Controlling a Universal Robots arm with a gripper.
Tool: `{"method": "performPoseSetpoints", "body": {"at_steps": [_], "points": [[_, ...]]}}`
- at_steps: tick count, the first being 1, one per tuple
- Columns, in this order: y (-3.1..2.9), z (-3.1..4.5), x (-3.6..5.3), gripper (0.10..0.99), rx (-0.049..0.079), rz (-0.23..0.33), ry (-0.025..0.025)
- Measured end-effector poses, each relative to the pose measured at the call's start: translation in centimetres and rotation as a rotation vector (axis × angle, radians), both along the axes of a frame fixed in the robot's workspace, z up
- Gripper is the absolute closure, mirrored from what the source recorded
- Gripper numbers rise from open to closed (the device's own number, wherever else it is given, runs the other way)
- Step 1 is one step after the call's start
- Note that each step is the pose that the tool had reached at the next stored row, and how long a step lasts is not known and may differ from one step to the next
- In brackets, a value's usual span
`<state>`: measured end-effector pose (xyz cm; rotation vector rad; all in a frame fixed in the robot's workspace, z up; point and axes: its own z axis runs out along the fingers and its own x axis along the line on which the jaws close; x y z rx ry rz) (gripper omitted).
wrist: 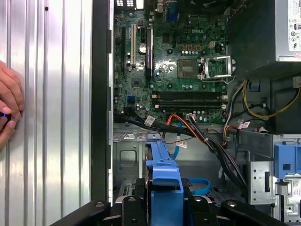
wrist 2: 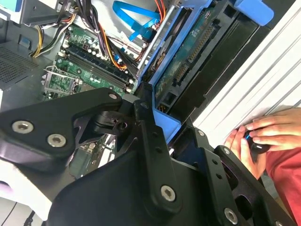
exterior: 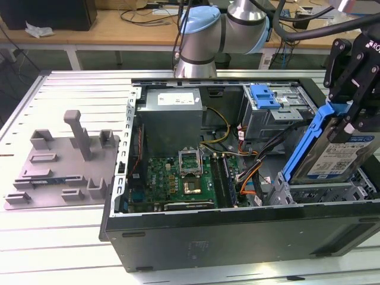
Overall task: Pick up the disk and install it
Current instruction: 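Insert the disk into the insertion slot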
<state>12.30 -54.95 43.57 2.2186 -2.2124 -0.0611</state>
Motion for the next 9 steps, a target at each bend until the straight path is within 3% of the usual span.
{"method": "performPoseSetpoints", "body": {"at_steps": [9], "points": [[0.0,-0.38,0.0,0.718,0.0,0.0,0.0001]]}}
